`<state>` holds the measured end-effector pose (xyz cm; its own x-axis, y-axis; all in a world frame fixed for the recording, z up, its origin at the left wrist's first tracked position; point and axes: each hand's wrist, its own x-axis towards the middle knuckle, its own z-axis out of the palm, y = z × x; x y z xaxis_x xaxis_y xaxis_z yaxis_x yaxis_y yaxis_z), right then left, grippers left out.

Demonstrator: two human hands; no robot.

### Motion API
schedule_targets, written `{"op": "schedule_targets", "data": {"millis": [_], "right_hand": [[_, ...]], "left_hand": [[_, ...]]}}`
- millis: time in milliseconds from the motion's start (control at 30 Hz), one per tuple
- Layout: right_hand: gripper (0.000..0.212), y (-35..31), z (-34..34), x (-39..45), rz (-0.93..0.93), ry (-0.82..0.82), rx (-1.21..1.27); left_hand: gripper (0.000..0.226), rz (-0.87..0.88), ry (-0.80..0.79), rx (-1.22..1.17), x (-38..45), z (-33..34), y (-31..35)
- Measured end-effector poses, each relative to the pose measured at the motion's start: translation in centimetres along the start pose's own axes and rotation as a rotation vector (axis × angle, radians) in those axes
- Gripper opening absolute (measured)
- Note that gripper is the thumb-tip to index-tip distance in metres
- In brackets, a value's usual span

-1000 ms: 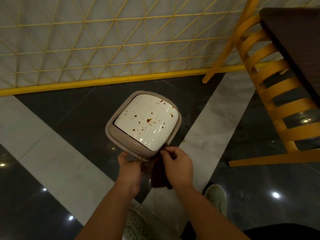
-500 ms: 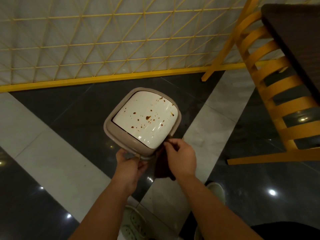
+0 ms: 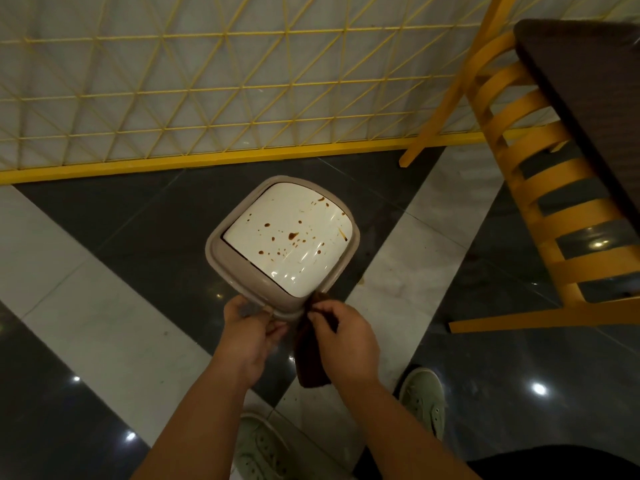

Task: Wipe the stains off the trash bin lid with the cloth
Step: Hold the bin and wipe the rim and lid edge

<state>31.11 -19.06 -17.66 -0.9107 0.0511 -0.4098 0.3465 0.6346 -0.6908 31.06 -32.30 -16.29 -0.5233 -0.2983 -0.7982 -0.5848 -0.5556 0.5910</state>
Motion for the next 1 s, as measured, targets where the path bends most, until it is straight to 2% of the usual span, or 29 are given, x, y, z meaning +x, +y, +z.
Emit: {"op": "schedule_targets", "data": {"millis": [133, 267, 467, 633, 867, 1000], "right_hand": [[0.011, 0.2, -1.9, 1.3, 0.100, 0.070, 0.178], [0.011, -0.8, -3.2, 2.4, 0.124, 0.167, 0.368], [0.009, -3.8, -2.9, 4.8, 0.114, 0.211, 0.479], [0.006, -3.3, 1.1, 0.9, 0.045, 0.072, 0.340], [0.018, -3.1, -1.8, 5.8, 0.147, 0.278, 0.355], [0.020, -2.1, -0.2, 4.0, 0.061, 0.153, 0.140]], "left_hand": [[0.049, 0.002, 0.123, -0.169, 0.9, -1.0, 0.4], [0.048, -0.042, 0.040, -0.135, 0.1, -0.3, -0.1], [0.061, -0.006, 0.066, -0.165, -0.2, 1.4, -0.3], [0.061, -0.011, 0.092, -0.049, -0.1, 1.8, -0.4], [0.057, 0.031, 0.046, -0.059, 0.4, 1.2, -0.6], [0.067, 0.053, 0.023, -0.050, 0.3, 1.4, -0.7]]}}
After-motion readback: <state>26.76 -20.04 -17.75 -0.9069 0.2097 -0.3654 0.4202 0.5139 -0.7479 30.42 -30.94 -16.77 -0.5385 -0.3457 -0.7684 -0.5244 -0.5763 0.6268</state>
